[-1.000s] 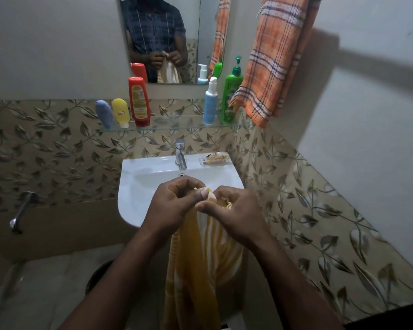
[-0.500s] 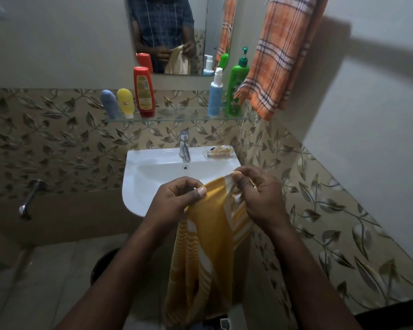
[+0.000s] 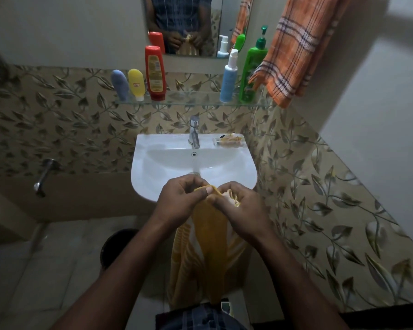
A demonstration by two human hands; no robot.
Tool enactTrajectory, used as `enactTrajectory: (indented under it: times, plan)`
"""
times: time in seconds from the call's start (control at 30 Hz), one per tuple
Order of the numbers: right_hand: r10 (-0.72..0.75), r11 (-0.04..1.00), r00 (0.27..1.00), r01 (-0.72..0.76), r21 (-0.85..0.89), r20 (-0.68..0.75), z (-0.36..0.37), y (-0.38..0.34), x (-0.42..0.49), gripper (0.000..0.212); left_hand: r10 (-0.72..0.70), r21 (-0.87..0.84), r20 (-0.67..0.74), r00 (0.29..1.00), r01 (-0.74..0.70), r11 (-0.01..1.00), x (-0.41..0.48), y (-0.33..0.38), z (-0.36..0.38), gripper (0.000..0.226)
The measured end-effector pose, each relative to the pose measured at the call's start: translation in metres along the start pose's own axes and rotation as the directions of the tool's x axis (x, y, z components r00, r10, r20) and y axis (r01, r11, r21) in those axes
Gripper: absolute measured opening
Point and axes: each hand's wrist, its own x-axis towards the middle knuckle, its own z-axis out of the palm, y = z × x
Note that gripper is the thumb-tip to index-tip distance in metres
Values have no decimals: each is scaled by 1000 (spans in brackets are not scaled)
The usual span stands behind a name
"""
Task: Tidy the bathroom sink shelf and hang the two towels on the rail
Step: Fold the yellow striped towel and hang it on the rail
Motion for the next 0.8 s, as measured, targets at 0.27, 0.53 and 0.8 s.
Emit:
enactTrajectory:
  times: [0.27,0.53,0.8]
  plan:
    - [-66,975,971,112,193,-231,-21,7,16,13,-119,-151,187,975,148,977,-8,-18,-4,11]
    - [74,963,984,-27,269,-163,-17,16,6,20,-92,-176,3,996,91,980,-13,-31,-6,6]
    - [-24,999,993,27,-18,114,13,8,-3,30,-42,-97,19,999,43,994,-13,-24,2,7]
